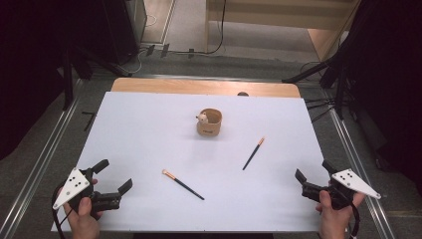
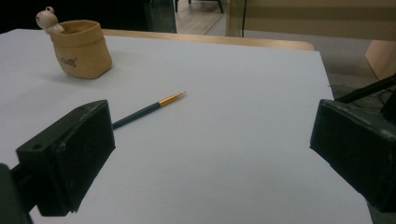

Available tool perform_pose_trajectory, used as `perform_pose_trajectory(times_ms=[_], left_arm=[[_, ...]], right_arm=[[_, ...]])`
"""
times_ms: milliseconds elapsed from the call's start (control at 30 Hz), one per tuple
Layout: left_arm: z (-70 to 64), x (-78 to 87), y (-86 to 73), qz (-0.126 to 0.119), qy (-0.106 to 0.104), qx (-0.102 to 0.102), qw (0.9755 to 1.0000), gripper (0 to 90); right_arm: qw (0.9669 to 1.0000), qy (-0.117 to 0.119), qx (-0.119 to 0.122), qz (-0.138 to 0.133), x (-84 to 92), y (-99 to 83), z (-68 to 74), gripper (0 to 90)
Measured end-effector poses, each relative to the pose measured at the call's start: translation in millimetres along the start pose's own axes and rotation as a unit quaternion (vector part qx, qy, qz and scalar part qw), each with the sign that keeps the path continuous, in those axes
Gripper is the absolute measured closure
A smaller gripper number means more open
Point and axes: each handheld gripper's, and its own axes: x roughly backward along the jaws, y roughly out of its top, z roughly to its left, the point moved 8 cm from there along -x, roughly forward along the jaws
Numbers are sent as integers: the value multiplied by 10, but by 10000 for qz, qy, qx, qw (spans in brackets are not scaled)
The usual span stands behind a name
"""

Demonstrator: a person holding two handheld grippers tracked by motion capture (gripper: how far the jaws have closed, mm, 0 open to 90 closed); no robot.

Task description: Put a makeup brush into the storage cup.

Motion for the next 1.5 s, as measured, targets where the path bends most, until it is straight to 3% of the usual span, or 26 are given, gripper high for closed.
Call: perform_pose_trajectory(times_ms=[533,733,1067,1500], left_arm=[[33,-23,15,3,-1,52,10000,0],[33,-29,12,18,-6,43,10000,0],[51,-17,-4,38,23,53,10000,0],[52,-2,3,4,3,42,10000,0]], right_arm=[[9997,70,100,230,-90,119,184,78],[9987,139,163,460,-231,189,292,81],[9979,196,173,592,-437,352,392,88],[9944,283,425,930,-774,526,586,92]])
